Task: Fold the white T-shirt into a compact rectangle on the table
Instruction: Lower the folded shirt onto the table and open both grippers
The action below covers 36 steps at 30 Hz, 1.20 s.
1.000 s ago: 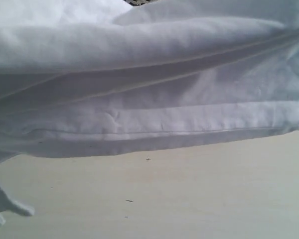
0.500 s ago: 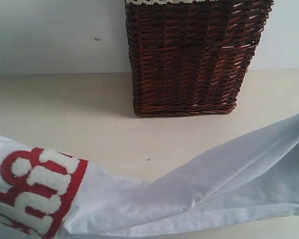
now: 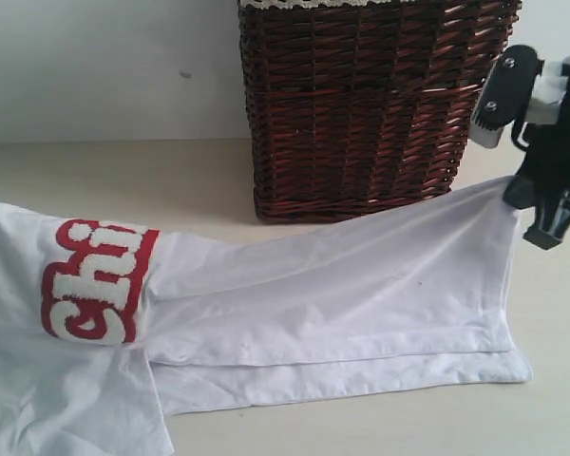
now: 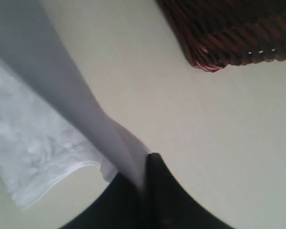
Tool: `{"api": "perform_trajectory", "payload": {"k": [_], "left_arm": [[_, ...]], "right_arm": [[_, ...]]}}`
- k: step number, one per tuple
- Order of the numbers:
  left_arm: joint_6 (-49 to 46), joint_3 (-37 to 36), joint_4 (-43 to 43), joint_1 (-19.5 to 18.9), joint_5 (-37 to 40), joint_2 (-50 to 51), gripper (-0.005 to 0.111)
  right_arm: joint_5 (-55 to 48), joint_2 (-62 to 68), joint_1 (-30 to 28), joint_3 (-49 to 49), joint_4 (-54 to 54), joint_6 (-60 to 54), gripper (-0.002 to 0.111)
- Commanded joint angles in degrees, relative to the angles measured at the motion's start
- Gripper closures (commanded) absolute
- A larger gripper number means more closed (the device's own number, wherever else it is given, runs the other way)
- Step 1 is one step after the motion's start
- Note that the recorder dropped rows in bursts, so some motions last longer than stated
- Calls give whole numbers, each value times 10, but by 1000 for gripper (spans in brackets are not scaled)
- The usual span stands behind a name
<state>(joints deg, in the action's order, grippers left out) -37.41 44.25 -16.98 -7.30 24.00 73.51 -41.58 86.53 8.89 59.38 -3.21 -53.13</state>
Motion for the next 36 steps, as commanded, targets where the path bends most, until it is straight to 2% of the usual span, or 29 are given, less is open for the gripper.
{"api": "perform_trajectory", "payload": {"k": [1, 4, 6, 8, 10, 13, 15, 17, 19, 21, 23, 24, 26, 27, 28, 31, 34, 36], "left_arm": [[1, -2, 12, -2, -91, 92, 87], [1, -2, 32, -2, -130, 132, 56], [1, -2, 27, -2, -160, 149, 42], [2, -2, 27, -2, -180, 154, 38], [2, -2, 27, -2, -202, 154, 39], [6, -1, 26, -2, -215, 148, 40], [67, 15, 22, -2, -186, 142, 40], [85, 43, 21, -1, -96, 142, 41], [68, 78, -10, 0, 23, 141, 41], [-3, 105, -72, 12, 122, 133, 41], [-96, 110, -123, 49, 222, 108, 53], [-115, 107, -126, 68, 258, 103, 57], [-132, 78, -121, 130, 308, 93, 53], [-123, 50, -109, 178, 304, 91, 49], [-114, 27, -99, 209, 302, 91, 47], [-88, -66, -35, 324, 258, 91, 46], [-25, -113, 23, 389, 200, 91, 46], [-22, -134, 38, 401, 180, 96, 46]], "right_arm": [[99, 65, -2, -2, 5, 9, 96], [163, 89, -2, -2, 8, 26, 76], [207, 96, -2, -2, 8, 47, 60], [239, 96, -2, -2, 8, 63, 46], [258, 96, -2, -2, 8, 64, 40], [257, 96, -2, -2, 8, 64, 41], [237, 95, -2, -2, 8, 64, 45], [202, 95, -2, -2, 8, 82, 53], [168, 95, -2, -2, 8, 100, 71], [129, 91, -2, -2, 6, 100, 87], [100, 75, -2, -2, 2, 100, 105], [95, 70, -2, -2, -5, 100, 108], [86, 55, -2, -2, -48, 98, 108], [83, 49, -2, -2, -73, 98, 108], [81, 47, -2, -2, -84, 98, 108], [70, 45, -2, -2, -100, 98, 108], [70, 45, -2, -2, -106, 98, 108], [70, 45, -2, -2, -115, 98, 108]]}}
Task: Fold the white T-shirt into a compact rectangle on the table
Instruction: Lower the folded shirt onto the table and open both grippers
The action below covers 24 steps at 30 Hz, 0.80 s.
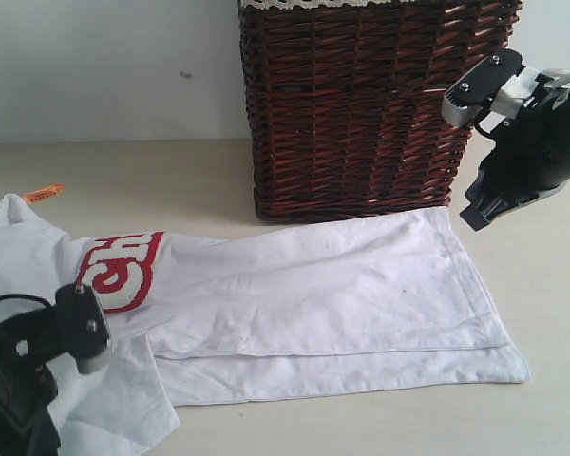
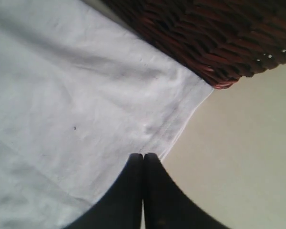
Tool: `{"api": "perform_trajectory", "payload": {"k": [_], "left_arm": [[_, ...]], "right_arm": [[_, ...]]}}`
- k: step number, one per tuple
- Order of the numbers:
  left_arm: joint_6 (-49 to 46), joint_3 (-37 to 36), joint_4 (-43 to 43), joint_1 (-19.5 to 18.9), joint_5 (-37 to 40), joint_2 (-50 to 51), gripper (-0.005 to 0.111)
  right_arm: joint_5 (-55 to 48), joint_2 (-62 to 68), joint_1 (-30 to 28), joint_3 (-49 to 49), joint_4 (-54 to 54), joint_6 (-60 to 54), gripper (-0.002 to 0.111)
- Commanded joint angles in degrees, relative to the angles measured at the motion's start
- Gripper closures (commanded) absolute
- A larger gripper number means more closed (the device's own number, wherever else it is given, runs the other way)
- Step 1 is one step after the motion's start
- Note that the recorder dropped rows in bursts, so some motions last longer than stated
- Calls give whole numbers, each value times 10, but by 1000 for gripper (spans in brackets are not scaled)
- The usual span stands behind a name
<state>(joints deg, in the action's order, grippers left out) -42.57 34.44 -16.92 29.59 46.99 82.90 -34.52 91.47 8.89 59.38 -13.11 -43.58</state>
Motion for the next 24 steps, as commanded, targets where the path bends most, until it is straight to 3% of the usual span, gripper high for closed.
{"api": "perform_trajectory", "payload": {"k": [1, 5, 12, 13, 17, 21, 24], "left_arm": [[29, -43, 39, 35, -56, 6, 46], [67, -50, 76, 37, -130, 17, 46], [70, -50, 82, 37, -144, 71, 47], [70, -50, 86, 37, -150, 71, 51], [55, -47, 94, 37, -132, 71, 106], [53, -24, 95, 37, -71, 71, 107], [53, 16, 129, 37, 57, 63, 107]], "right_arm": [[0, -4, -2, -2, -16, 2, 108], [0, -4, -2, -2, -16, 2, 108], [2, -4, -2, -2, -16, -2, 108], [3, -4, -2, -2, -16, -2, 108], [3, -4, -2, -2, -16, -2, 108], [3, -4, -2, -2, -16, -2, 108], [8, -4, -2, -2, -20, -2, 108]]}}
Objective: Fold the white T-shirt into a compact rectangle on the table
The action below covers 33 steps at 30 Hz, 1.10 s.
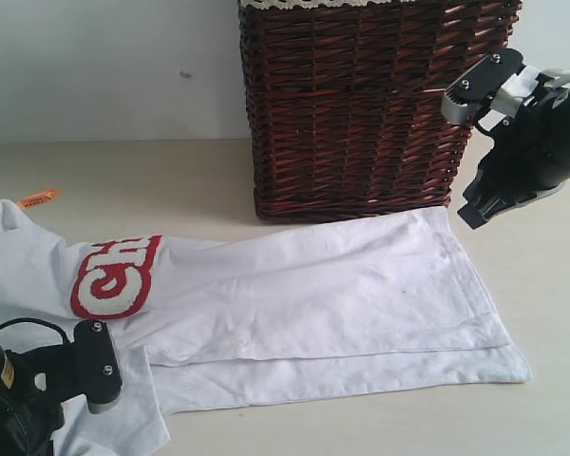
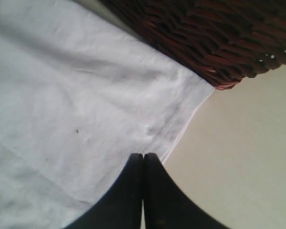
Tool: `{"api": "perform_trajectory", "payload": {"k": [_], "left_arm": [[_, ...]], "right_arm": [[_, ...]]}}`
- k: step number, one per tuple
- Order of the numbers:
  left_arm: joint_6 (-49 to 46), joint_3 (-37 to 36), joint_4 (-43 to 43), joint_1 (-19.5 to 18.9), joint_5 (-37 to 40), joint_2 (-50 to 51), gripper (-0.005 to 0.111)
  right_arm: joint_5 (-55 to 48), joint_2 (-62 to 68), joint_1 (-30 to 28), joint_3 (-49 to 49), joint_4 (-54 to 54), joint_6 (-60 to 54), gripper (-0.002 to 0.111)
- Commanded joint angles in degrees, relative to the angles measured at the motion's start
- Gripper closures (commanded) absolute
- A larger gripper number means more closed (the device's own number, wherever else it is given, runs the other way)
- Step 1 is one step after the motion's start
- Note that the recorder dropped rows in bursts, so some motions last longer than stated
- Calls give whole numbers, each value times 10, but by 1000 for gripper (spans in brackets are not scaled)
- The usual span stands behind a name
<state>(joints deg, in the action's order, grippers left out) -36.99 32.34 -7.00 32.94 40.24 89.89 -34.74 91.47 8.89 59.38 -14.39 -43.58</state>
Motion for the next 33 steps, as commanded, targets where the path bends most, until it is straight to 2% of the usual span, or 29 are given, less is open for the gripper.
{"api": "perform_trajectory", "payload": {"k": [1, 4, 6, 10, 15, 17, 18, 21, 22, 24, 28, 30, 33], "left_arm": [[-1, 46, 34, 3, 144, -11, 107], [-1, 88, 36, 3, 258, -58, 107], [-3, 95, 30, 3, 292, -92, 107], [-1, 87, 1, 3, 297, -114, 107], [-1, 55, -84, 3, 297, -114, 106], [-2, 30, -57, 3, 297, -114, 92], [20, 19, -14, 3, 297, -114, 73], [73, 5, 29, 3, 297, -114, 34], [81, 4, 33, 3, 297, -114, 25], [82, 6, 36, 3, 297, -114, 18], [108, 55, 50, 3, 295, -114, 23], [209, 90, 119, 3, 267, -114, 36], [391, 117, 263, -1, 224, -114, 63]], "right_arm": [[10, -4, -2, -2, -7, -2, 108], [19, -4, -2, -2, -7, -2, 108], [23, -4, -2, -2, -7, -2, 108], [27, -4, -2, -2, -7, -2, 108], [30, -4, -2, -2, -5, -2, 108], [30, -4, -2, -2, -5, -2, 108], [30, -4, -2, -2, -5, -2, 108], [30, -4, -2, -2, -5, -2, 108], [30, -4, -2, -2, -5, -2, 108], [30, -4, -2, -2, -5, -2, 108], [33, -4, -2, -2, -5, -2, 108], [23, -4, -2, -2, -12, -2, 108], [-8, 5, -2, -2, -39, -1, 108]]}}
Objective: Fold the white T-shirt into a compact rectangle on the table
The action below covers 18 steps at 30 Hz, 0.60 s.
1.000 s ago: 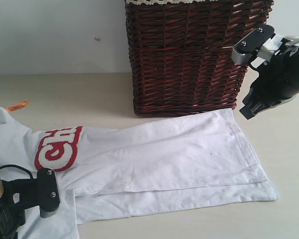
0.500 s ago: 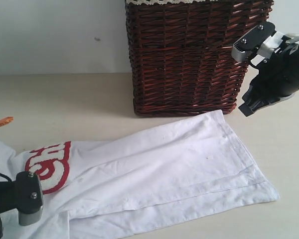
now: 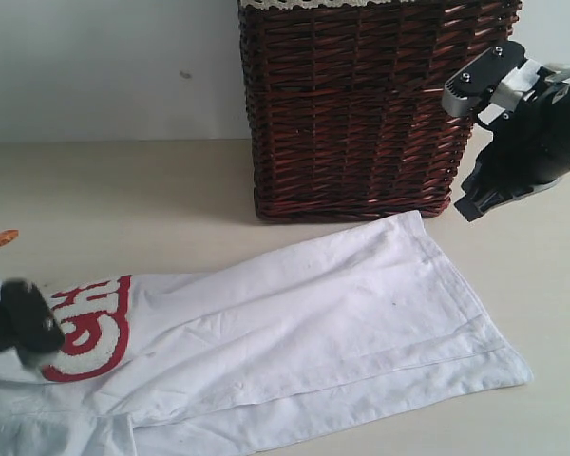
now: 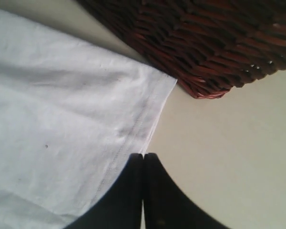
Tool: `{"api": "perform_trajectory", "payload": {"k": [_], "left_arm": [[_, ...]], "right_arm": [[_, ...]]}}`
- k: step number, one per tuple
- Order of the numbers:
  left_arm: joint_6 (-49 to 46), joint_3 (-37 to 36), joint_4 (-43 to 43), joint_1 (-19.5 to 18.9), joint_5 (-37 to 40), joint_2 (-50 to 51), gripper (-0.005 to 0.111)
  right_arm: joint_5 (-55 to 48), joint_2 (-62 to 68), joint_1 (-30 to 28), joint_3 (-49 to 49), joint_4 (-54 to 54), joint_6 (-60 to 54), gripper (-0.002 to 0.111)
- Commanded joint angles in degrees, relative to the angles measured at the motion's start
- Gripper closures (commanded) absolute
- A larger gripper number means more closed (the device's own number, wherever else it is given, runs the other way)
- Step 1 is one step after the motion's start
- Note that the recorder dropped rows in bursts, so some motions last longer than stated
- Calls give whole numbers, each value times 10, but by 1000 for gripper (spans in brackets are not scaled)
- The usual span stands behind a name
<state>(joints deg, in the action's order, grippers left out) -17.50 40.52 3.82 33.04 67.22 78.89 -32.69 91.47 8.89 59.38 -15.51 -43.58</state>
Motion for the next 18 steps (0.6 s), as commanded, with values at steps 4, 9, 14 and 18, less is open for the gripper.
{"api": "perform_trajectory", "payload": {"k": [4, 9, 14, 18], "left_arm": [[252, 36, 206, -47, -82, 17, 103], [318, 36, 155, -163, -215, 65, 105], [344, 40, 97, -265, -350, 126, 106], [365, 55, 89, -304, -415, 169, 106]], "right_arm": [[-66, 43, -2, -2, -65, 2, 108], [-59, 88, -2, -2, -71, 2, 108], [-34, 108, -2, -1, -115, -57, 108], [15, 120, -2, -1, -242, -91, 108]]}}
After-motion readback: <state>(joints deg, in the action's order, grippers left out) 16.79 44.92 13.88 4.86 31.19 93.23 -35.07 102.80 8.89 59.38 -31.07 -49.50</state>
